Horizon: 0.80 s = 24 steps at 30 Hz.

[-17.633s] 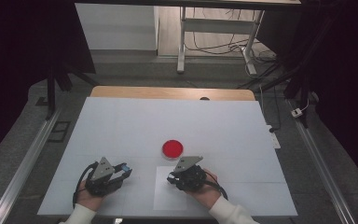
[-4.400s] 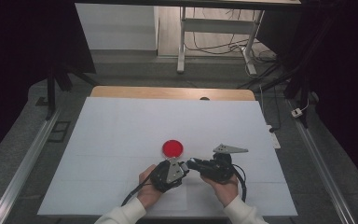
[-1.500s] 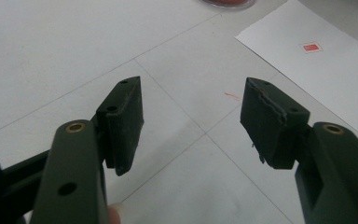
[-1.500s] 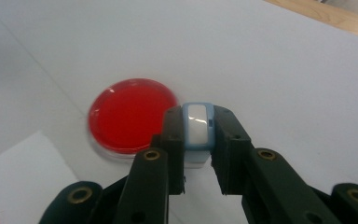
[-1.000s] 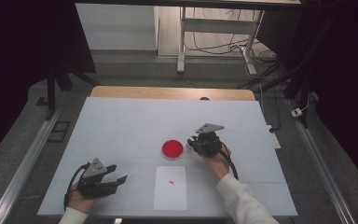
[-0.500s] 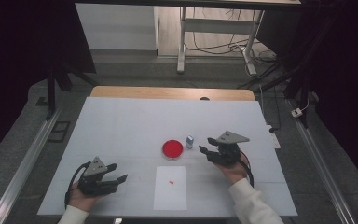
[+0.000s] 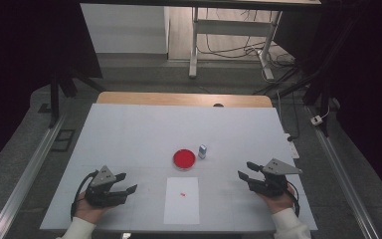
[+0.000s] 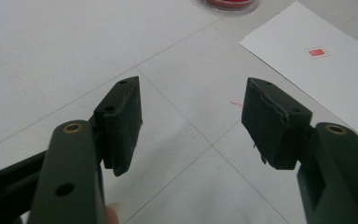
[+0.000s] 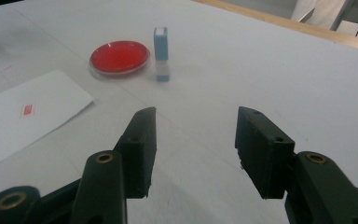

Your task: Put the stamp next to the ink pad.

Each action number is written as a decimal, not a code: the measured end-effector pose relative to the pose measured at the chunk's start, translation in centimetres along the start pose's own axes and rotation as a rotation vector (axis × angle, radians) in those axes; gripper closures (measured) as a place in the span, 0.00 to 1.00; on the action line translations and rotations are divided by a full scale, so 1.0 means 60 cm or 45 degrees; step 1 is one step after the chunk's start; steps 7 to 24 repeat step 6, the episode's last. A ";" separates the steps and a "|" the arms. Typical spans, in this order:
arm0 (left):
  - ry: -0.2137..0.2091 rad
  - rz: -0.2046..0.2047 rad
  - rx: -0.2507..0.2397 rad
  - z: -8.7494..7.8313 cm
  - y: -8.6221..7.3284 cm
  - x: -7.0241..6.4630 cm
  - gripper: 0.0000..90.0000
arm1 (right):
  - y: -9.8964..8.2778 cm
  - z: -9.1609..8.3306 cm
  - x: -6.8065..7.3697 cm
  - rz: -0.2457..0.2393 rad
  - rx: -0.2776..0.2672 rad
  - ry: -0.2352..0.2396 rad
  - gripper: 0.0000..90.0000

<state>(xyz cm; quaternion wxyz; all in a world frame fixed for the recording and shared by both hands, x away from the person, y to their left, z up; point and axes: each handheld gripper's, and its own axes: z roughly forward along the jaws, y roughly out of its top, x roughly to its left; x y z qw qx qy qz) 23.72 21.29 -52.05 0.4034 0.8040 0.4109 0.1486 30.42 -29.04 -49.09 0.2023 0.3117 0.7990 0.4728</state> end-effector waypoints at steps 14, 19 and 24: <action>0.004 0.001 -0.002 0.001 0.001 0.000 0.42 | -0.006 -0.005 0.000 -0.025 0.004 0.000 0.53; 0.004 0.001 -0.002 0.001 0.001 0.000 0.42 | -0.006 -0.005 0.000 -0.025 0.004 0.000 0.53; 0.004 0.001 -0.002 0.001 0.001 0.000 0.42 | -0.006 -0.005 0.000 -0.025 0.004 0.000 0.53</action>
